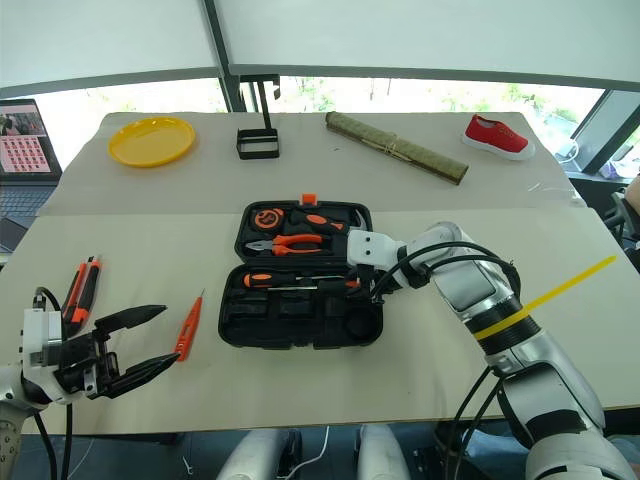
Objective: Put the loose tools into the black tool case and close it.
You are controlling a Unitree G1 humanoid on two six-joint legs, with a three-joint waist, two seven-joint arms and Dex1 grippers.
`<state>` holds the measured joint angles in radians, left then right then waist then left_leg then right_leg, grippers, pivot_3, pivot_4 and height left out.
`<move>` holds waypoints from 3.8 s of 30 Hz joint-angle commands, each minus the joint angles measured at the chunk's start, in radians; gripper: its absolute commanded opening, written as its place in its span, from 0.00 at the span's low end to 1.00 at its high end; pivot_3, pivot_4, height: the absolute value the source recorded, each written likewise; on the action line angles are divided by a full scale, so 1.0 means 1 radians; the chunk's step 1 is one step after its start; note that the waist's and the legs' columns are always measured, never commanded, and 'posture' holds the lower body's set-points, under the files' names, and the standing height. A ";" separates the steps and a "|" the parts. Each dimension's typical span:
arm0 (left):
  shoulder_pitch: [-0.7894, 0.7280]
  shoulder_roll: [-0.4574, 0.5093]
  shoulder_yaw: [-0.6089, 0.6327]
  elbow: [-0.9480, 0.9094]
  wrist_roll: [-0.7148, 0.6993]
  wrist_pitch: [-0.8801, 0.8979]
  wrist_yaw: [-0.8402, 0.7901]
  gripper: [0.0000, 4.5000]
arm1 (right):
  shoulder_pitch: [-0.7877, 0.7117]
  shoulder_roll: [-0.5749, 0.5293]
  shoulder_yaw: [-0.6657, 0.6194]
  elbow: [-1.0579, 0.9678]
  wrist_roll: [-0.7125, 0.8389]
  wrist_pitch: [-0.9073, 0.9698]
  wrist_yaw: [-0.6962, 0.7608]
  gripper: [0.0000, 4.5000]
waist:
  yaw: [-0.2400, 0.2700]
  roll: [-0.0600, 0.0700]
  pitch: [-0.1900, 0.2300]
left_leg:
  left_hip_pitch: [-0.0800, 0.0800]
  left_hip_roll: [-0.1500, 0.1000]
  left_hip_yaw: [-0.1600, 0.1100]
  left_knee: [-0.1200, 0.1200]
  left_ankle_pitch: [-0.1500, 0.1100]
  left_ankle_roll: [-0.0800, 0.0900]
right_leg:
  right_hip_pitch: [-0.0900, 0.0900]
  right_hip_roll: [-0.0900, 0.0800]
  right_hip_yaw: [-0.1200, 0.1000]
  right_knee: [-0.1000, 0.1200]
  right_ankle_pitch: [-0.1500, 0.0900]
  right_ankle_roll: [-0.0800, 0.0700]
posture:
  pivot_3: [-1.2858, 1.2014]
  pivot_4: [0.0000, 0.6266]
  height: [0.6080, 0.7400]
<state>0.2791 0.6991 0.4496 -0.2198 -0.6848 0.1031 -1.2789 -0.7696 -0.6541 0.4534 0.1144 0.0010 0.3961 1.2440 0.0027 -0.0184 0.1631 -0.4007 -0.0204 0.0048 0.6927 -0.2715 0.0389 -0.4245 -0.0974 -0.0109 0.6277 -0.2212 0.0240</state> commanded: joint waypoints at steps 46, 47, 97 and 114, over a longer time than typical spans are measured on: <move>-0.007 -0.030 -0.026 -0.015 0.053 -0.023 0.097 1.00 | 0.088 0.241 -0.145 0.163 0.088 -0.402 -0.020 0.01 | -0.024 0.000 0.000 | 0.006 0.002 0.000 -0.001 0.000 -0.003 | 0.002 0.004 0.003 0.003 0.000 -0.002 | 0.52 0.24 1.00; 0.001 -0.041 -0.009 -0.016 0.045 -0.025 0.110 1.00 | 0.100 0.236 -0.181 0.121 0.139 -0.378 -0.009 0.01 | -0.024 0.000 0.000 | 0.006 0.002 0.000 -0.002 0.000 -0.003 | 0.002 0.004 0.003 0.003 0.000 -0.002 | 0.52 0.24 1.00; 0.026 -0.216 -0.166 -0.492 -0.085 0.845 1.297 1.00 | 0.631 0.162 -0.534 -0.332 0.610 -0.508 0.008 0.99 | 0.015 -0.001 -0.002 | 0.013 0.002 0.001 -0.001 0.001 -0.005 | 0.008 0.004 0.006 0.005 -0.002 -0.003 | 0.52 0.24 1.00; -0.023 -0.129 -0.074 -0.449 -0.058 0.759 1.050 0.10 | 0.649 0.130 -0.535 -0.375 0.612 -0.466 -0.028 1.00 | 0.018 0.004 -0.005 | 0.016 0.002 0.000 -0.002 0.001 -0.004 | 0.014 0.004 0.004 0.002 -0.002 -0.003 | 0.52 0.24 1.00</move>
<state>0.2712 0.5315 0.3235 -0.6733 -0.7269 0.9256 -0.1247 -0.1237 -0.5123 -0.0589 -0.2158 0.5959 -0.0749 1.2225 0.0204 -0.0144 0.1578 -0.3854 -0.0179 0.0049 0.6912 -0.2707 0.0346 -0.4111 -0.0928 -0.0075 0.6298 -0.2235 0.0208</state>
